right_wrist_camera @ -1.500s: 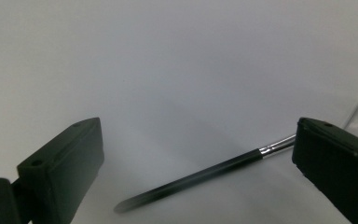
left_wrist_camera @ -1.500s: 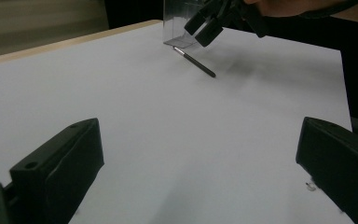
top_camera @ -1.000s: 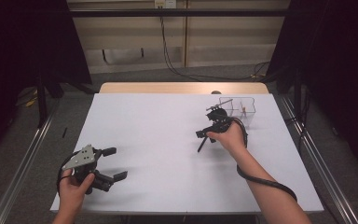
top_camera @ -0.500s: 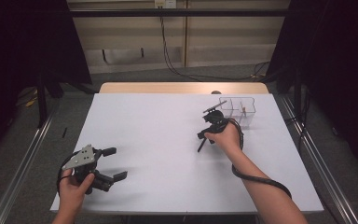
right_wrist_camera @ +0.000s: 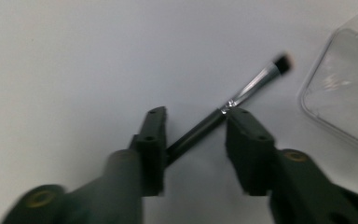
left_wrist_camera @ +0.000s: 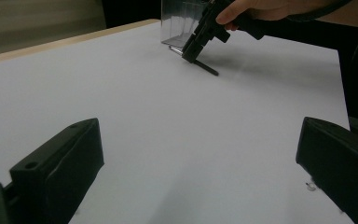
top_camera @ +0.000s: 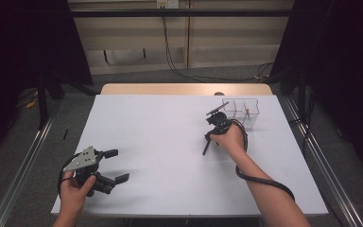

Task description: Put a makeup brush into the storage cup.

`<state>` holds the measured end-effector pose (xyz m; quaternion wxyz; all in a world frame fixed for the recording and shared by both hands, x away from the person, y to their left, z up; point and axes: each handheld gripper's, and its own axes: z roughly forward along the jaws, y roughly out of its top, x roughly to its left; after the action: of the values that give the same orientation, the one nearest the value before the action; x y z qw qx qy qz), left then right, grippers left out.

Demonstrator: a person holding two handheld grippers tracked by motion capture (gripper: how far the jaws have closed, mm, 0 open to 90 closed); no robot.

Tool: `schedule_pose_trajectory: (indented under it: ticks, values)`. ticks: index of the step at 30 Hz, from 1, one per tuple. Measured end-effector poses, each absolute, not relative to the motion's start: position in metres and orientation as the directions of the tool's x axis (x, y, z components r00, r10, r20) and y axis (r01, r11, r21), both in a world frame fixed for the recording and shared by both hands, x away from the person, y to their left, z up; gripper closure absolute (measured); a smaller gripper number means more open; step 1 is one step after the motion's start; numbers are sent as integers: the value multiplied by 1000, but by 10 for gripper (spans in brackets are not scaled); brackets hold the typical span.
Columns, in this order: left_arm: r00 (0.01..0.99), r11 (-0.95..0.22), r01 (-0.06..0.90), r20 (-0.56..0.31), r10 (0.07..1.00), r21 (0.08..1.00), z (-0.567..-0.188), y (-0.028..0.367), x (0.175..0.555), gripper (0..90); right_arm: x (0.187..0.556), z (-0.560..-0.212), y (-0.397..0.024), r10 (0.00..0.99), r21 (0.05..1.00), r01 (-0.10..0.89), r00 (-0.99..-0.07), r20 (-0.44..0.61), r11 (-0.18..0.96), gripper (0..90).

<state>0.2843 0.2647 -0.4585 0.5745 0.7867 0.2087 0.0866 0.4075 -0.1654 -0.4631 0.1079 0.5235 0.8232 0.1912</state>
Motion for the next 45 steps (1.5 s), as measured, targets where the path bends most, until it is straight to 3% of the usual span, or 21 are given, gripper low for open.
schedule_pose_trajectory:
  ticks: [8,20,32,45]
  values:
    - [898,-249,228,-104,428,941,-457,264,284,6,408,-461,-172,896,392,834,-441,50,389,846]
    - [897,-247,227,-104,429,942,-457,264,284,6,403,-457,-171,860,316,820,-509,21,478,847]
    - [899,-253,228,-104,425,940,-457,262,285,6,406,-456,-171,885,288,856,-463,54,430,812]
    - [899,-249,229,-106,426,941,-457,263,285,6,407,-455,-163,876,250,849,-482,10,465,814]
